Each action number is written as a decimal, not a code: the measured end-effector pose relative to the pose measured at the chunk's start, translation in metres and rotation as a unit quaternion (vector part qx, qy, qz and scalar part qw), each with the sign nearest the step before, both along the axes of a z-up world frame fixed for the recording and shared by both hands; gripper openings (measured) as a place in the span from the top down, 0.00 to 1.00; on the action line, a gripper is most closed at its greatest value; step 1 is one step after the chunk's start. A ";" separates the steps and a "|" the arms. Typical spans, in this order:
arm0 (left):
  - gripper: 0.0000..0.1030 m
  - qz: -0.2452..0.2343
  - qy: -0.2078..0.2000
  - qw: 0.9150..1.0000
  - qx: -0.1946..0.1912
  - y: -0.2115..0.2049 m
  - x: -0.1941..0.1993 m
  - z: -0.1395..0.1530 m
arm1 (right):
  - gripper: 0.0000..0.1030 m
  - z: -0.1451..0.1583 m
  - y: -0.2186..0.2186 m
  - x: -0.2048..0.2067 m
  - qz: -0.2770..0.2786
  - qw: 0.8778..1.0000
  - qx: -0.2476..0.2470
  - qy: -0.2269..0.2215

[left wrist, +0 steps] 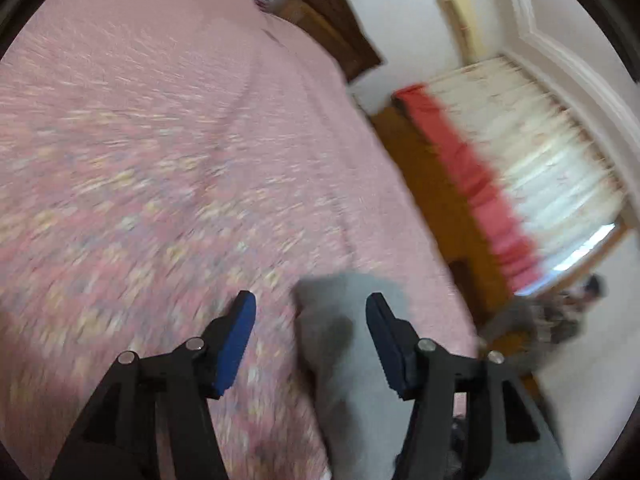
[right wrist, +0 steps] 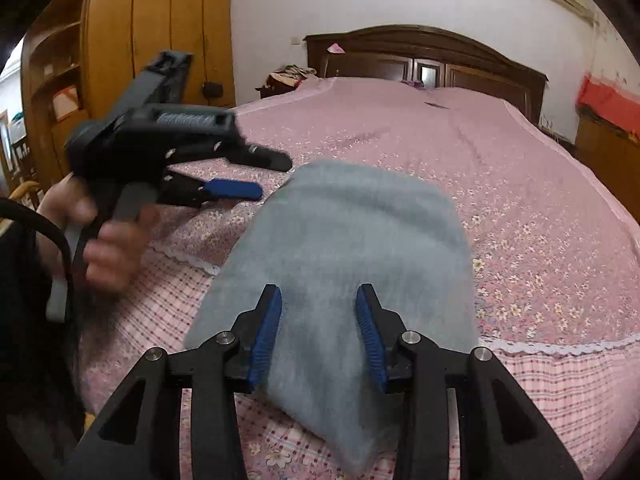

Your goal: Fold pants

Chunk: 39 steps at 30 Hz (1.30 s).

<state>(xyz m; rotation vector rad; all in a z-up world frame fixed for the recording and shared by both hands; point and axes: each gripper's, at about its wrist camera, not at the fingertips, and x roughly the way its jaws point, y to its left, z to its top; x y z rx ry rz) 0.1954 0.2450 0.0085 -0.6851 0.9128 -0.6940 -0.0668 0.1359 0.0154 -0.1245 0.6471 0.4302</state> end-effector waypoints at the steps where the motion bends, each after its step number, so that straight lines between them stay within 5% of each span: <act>1: 0.51 -0.023 0.011 1.000 -0.017 -0.001 0.011 -0.006 | 0.58 0.000 0.001 0.001 0.002 1.000 0.000 0.002; 2: 0.73 -0.040 0.022 0.999 -0.028 -0.003 0.019 -0.011 | 0.58 -0.002 0.000 0.001 0.002 1.000 0.002 0.004; 3: 0.80 -0.062 0.027 0.997 -0.041 -0.005 0.026 -0.016 | 0.58 0.000 -0.002 0.000 0.002 1.000 0.008 0.007; 8: 0.80 -0.069 0.028 0.995 -0.069 0.002 0.040 -0.022 | 0.56 0.013 -0.001 0.005 0.019 1.000 0.024 0.001; 12: 0.54 -0.069 0.032 0.993 -0.085 0.009 0.027 -0.025 | 0.33 0.006 0.039 -0.004 0.099 0.992 -0.057 -0.045; 14: 0.55 -0.072 0.022 0.993 -0.089 0.005 0.017 -0.022 | 0.33 -0.009 0.061 -0.013 0.111 0.984 -0.123 -0.066; 17: 0.84 -0.075 0.004 0.997 -0.026 -0.007 -0.002 -0.013 | 0.43 -0.035 0.086 -0.021 0.085 0.961 -0.235 -0.117; 18: 0.85 -0.066 -0.003 0.998 -0.005 -0.009 -0.005 -0.011 | 0.68 -0.037 0.086 -0.018 0.071 0.960 -0.244 -0.119; 21: 0.88 -0.012 0.005 1.000 -0.006 -0.015 -0.022 -0.004 | 0.79 -0.020 0.064 -0.007 0.076 0.977 -0.180 -0.080; 24: 0.90 0.021 -0.005 1.000 0.009 -0.016 -0.042 0.008 | 0.83 -0.005 0.039 -0.014 0.100 0.977 -0.163 -0.097; 30: 0.92 0.010 -0.037 0.997 0.061 -0.037 -0.073 0.016 | 0.84 0.006 -0.021 -0.034 0.103 0.969 -0.180 -0.134; 35: 0.92 0.002 -0.103 0.980 0.172 -0.075 -0.095 0.022 | 0.84 0.001 -0.041 -0.028 0.091 0.975 -0.166 -0.112; 39: 0.92 0.004 -0.104 0.976 0.192 -0.082 -0.105 0.023 | 0.81 0.002 -0.044 -0.031 0.071 0.976 -0.154 -0.135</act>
